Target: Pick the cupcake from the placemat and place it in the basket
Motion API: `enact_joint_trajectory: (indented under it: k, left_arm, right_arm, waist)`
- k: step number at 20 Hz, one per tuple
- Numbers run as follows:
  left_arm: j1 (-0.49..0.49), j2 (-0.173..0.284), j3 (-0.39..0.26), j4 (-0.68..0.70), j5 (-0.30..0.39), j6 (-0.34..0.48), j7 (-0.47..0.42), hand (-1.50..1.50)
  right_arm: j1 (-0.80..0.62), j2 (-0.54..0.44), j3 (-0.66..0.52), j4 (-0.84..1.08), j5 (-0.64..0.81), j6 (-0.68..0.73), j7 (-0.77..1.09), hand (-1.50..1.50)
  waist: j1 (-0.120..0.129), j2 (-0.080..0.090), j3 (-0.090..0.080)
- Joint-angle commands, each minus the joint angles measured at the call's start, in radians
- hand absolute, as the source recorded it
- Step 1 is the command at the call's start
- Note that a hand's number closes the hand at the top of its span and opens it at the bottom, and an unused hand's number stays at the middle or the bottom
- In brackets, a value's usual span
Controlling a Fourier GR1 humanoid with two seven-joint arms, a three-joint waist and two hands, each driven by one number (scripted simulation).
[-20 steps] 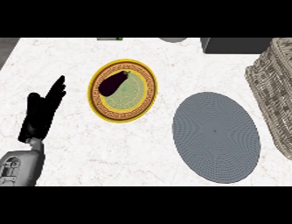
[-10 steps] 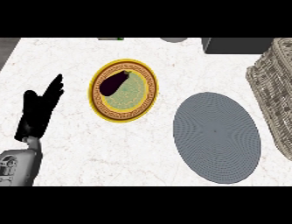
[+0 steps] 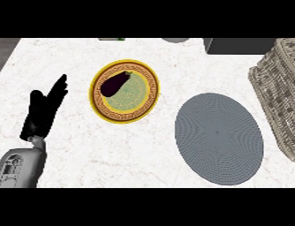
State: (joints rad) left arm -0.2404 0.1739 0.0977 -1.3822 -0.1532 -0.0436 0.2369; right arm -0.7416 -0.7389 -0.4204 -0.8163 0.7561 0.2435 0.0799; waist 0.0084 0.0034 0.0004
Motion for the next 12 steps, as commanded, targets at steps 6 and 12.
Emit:
enact_joint_trajectory:
  k: [6, 12]
  left_arm:
    - [-0.033, 0.015, 0.023, 0.037, -0.005, 0.006, -0.014, 0.00]
    - [0.032, 0.022, 0.011, -0.061, 0.027, -0.041, 0.012, 0.00]
  right_arm:
    - [-0.011, 0.007, -0.107, 0.100, -0.104, -0.144, -0.137, -1.50]
    - [0.002, -0.004, -0.198, 0.114, -0.147, -0.327, -0.151, -1.50]
  waist:
    - [-0.004, 0.000, 0.000]
    - [0.004, -0.002, 0.001]
